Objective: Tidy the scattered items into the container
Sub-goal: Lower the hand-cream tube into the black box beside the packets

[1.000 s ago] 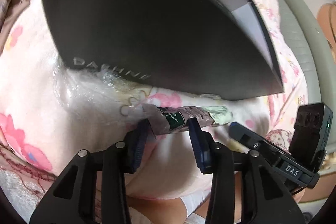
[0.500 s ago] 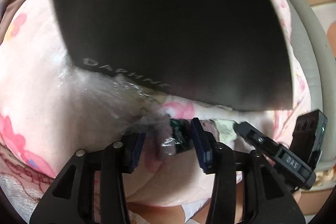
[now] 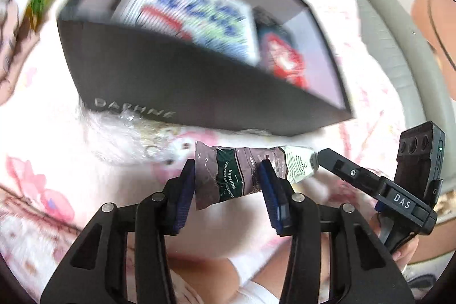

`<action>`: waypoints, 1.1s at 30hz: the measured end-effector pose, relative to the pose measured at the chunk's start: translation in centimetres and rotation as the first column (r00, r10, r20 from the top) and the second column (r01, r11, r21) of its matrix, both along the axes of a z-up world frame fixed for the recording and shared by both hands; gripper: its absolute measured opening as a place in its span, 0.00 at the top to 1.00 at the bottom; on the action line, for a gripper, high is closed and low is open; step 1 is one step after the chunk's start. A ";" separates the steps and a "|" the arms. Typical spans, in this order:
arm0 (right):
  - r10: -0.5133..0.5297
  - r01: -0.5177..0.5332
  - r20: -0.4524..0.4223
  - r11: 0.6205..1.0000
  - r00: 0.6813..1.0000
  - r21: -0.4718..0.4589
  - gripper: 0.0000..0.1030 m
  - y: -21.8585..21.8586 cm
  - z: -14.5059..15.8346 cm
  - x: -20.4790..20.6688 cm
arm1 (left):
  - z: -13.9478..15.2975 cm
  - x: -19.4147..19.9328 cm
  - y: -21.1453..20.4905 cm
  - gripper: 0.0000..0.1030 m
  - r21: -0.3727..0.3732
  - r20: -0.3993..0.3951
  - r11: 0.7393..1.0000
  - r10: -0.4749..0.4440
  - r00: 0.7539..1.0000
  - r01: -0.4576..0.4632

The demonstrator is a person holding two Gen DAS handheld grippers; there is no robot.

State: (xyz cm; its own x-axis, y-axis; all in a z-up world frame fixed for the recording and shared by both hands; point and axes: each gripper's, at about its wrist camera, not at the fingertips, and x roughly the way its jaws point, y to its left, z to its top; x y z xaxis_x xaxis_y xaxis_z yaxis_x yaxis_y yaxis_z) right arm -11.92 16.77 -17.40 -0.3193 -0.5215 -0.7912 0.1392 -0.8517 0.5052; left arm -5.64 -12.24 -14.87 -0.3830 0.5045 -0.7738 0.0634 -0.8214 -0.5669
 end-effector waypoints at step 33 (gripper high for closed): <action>0.178 -0.157 -0.075 0.960 0.981 0.232 0.69 -7.2 0.8 -23.1 | -3.5 -26.6 2.5 0.48 -0.138 0.042 0.990 0.043 0.998 -0.037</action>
